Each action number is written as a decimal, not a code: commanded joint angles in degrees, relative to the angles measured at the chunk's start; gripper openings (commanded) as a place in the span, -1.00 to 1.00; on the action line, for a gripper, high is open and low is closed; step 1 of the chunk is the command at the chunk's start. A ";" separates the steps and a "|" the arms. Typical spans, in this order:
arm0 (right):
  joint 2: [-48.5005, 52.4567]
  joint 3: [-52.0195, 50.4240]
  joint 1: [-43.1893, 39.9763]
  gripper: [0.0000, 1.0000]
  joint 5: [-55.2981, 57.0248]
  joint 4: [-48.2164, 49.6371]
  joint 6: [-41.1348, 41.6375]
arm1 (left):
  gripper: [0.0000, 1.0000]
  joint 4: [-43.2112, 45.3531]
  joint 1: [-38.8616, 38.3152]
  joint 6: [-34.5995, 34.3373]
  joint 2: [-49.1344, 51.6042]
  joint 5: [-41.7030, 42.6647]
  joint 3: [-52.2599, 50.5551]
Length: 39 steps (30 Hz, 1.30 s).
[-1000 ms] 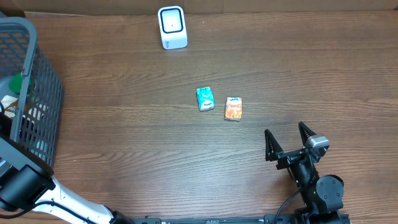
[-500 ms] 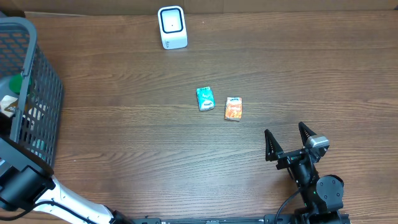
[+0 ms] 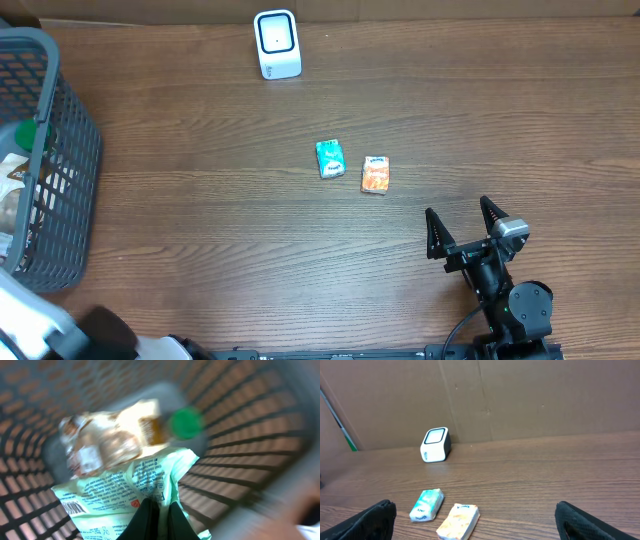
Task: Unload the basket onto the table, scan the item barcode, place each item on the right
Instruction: 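Reach the left gripper into the basket and grasp the green wrapped packet, then lay the green wrapped packet on the table left of the teal pack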
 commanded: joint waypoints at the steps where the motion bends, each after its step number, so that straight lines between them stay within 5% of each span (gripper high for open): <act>1: -0.57 -0.61 -0.11 1.00 0.09 0.26 0.22 | -0.91 1.40 -4.33 -1.77 -5.95 6.99 1.03; 9: -0.57 -0.61 -0.11 1.00 0.09 0.26 0.22 | -0.92 -1.73 -27.36 0.42 -13.73 2.54 0.98; 19: -0.57 -0.61 -0.11 0.99 0.09 0.26 0.22 | -0.91 -4.28 -57.33 -1.42 -5.03 -14.53 -11.43; 26: -0.57 -0.61 -0.11 1.00 0.09 0.26 0.22 | -0.92 3.93 -65.24 -2.58 7.45 -16.22 -21.53; 39: -0.57 -0.61 -0.11 1.00 0.09 0.26 0.22 | -0.92 10.45 -73.77 -4.37 25.66 -16.20 -22.82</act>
